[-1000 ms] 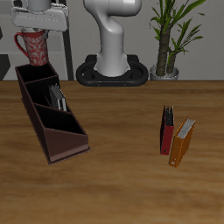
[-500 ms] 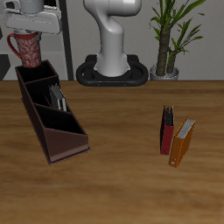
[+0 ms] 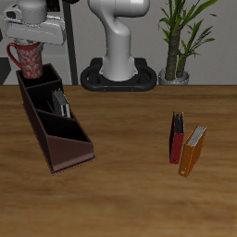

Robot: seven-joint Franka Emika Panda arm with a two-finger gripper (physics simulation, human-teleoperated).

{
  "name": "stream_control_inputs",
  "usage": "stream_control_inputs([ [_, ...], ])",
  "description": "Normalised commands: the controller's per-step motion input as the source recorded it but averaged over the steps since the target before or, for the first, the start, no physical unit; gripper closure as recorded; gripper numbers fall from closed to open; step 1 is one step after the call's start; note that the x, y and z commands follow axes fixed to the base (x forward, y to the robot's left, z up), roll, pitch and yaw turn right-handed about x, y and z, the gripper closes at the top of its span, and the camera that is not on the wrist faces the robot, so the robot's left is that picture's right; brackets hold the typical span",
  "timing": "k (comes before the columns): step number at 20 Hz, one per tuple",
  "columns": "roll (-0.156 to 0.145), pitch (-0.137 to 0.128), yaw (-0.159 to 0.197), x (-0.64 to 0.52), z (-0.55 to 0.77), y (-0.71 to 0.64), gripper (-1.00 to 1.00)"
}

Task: Place the striped book into the right desk caddy's front compartment and place the red mug into the right desk caddy's right compartment

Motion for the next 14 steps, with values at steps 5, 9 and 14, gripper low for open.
stream_control_inputs([
  [5, 0.03, 0.043, 0.006, 0.0, -0.25, 0.16, 1.0],
  [9, 0.002, 0.02, -0.021, 0.02, -0.15, 0.01, 1.0],
  [14, -0.012, 0.01, -0.015, -0.05, -0.13, 0.0, 1.0],
])
